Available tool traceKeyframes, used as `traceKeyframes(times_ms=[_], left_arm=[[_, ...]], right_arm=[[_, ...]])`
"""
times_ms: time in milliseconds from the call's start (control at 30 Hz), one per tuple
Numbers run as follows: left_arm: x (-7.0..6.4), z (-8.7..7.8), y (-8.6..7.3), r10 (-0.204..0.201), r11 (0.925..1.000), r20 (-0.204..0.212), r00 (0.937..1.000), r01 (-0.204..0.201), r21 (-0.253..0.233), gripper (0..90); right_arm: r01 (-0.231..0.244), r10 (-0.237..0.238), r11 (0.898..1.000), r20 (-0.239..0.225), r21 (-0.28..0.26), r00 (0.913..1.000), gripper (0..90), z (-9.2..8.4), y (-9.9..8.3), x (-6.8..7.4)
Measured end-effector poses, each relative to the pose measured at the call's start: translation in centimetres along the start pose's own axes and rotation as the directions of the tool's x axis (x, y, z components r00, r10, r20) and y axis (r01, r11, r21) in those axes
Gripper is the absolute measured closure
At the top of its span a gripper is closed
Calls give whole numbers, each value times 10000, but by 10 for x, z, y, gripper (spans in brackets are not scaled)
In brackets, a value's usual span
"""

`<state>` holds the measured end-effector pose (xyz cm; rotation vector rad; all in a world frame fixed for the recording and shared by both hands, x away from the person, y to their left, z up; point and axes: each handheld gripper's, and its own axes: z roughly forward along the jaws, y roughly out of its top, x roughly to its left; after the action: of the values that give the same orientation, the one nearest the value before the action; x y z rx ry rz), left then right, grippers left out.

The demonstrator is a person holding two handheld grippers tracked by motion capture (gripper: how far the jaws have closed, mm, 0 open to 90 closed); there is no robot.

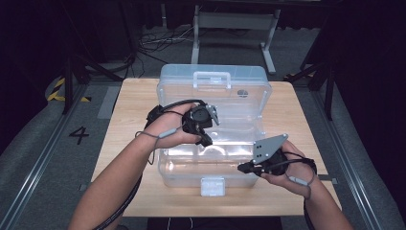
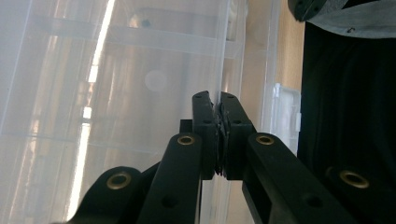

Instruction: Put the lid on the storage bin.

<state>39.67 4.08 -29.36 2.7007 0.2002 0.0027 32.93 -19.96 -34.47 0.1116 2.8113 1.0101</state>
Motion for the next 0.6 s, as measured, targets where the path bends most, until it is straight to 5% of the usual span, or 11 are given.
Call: traceKeyframes(times_ms=[267, 467, 600], left_arm=[[-4, 1, 1, 29, 9999, -120, 9999, -28, 100, 872], [-6, 2, 1, 60, 9999, -162, 9999, -57, 159, 873], [-7, 2, 1, 47, 9998, -204, 9998, -43, 174, 872]], right_arm=[[-485, 556, 9918, 579, -1181, 9968, 900, -18, -4, -6], [-931, 1169, 9736, 1051, -2082, 9876, 900, -29, -9, -11], [-1329, 1757, 9513, 1350, -2781, 9752, 900, -38, -14, -16]])
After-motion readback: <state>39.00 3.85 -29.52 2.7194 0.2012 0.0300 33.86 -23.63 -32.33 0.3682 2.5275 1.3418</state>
